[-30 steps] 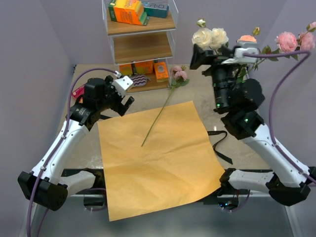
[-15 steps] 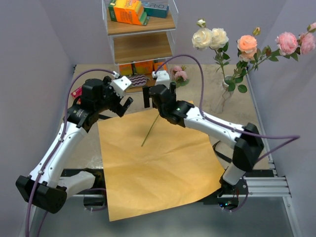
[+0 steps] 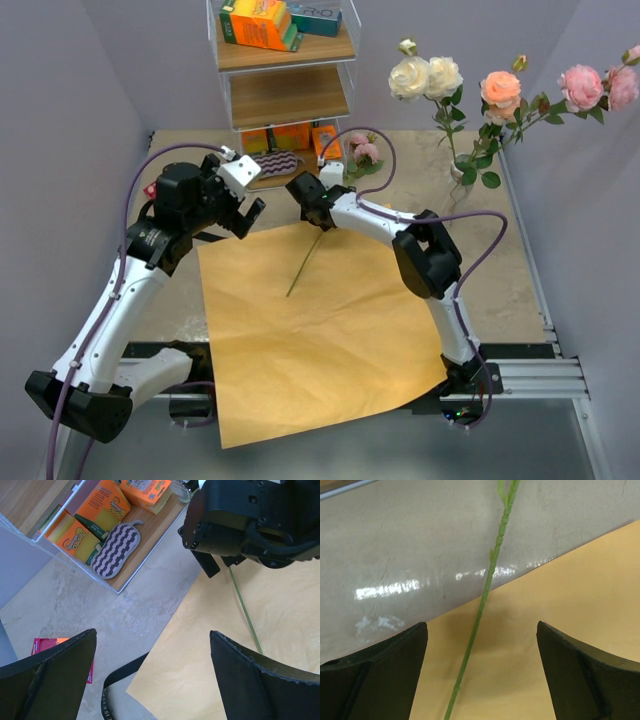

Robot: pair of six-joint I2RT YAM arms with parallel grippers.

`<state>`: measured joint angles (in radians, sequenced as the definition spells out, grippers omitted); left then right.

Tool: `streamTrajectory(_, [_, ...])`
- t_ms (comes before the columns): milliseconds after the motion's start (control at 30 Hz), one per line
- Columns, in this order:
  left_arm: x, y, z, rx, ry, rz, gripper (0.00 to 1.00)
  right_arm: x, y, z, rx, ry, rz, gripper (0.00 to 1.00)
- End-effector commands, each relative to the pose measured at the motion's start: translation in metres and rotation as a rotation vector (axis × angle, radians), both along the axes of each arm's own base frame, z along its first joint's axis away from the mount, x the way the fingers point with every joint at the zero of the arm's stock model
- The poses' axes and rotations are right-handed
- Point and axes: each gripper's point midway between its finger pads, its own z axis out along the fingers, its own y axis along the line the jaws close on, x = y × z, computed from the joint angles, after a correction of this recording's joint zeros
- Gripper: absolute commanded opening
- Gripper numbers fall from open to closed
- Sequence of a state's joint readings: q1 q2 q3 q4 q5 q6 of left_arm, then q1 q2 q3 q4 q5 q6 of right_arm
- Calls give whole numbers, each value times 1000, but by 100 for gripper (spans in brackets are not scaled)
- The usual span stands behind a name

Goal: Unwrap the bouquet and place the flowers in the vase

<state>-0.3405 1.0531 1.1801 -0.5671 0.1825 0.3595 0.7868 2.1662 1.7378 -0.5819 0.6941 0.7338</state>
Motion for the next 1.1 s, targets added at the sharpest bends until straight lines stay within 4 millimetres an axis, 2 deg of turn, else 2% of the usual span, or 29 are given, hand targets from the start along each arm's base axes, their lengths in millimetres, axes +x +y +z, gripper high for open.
streamTrajectory(0, [-2, 0, 18, -19, -44, -13, 99, 30, -9, 26, 98, -97, -149, 88])
streamTrajectory(200, [-1, 1, 20, -13, -51, -13, 100, 43, -8, 9, 145, -114, -199, 81])
streamTrajectory(367, [-2, 3, 21, -3, -55, -8, 100, 46, -6, -16, 146, -98, -223, 73])
streamTrajectory(500, [-2, 4, 20, 6, -56, -6, 99, 49, -7, -25, 135, -101, -233, 56])
streamTrajectory(733, [-2, 4, 17, 8, -50, -5, 99, 52, -15, -36, 123, -102, -258, 51])
streamTrajectory(767, [-2, 5, 17, 9, -49, -4, 99, 52, -16, -38, 117, -99, -259, 47])
streamTrajectory(800, [-2, 5, 16, 10, -48, -2, 99, 53, -18, -41, 114, -100, -261, 37])
streamTrajectory(833, [-2, 5, 15, 11, -46, -2, 99, 55, -19, -42, 112, -103, -261, 32])
streamTrajectory(900, [-3, 6, 16, 13, -49, -4, 99, 56, -22, -44, 106, -102, -259, 22])
streamTrajectory(967, [-4, 6, 14, 15, -45, -2, 99, 56, -23, -45, 99, -100, -252, 17])
streamTrajectory(1067, [-5, 7, 16, 14, -50, -1, 99, 59, -22, -36, 120, -99, -240, 2])
